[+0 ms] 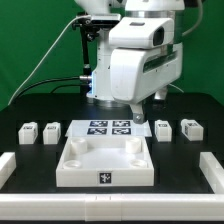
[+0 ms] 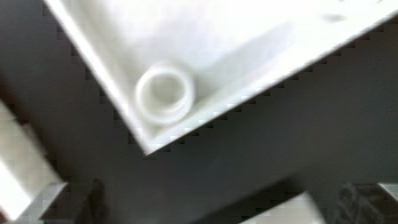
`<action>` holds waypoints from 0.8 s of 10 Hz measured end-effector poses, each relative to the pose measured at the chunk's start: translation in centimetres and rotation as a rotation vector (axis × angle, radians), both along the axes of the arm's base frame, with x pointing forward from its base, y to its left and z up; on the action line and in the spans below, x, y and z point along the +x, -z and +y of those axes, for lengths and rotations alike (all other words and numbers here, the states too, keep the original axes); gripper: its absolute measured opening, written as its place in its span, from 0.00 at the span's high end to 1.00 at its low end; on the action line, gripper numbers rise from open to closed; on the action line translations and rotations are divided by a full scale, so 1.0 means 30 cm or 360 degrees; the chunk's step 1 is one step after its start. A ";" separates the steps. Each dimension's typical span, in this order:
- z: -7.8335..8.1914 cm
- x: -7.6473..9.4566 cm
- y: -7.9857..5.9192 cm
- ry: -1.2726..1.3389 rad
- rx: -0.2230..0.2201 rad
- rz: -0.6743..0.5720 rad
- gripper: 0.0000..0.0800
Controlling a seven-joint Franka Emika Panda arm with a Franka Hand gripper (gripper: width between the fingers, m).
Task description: Assemble one leg
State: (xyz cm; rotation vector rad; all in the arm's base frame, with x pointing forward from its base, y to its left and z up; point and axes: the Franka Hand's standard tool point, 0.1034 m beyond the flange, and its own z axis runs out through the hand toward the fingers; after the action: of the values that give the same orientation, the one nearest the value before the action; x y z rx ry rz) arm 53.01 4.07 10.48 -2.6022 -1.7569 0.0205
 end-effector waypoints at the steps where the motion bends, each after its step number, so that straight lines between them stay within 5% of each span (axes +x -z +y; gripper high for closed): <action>1: -0.025 -0.060 0.022 -0.0152 0.0005 -0.0031 0.19; 3: -0.088 -0.151 0.069 -0.0231 -0.0009 0.0007 0.19; 8: -0.088 -0.139 0.065 -0.0308 -0.0010 -0.0028 0.19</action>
Offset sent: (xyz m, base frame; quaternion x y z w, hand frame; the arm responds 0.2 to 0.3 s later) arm 0.0000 0.0000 0.0000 0.0000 0.0000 0.0000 1.0000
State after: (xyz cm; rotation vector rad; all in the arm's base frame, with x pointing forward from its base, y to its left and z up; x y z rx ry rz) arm 48.84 1.44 8.51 -2.4329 -2.0104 0.0038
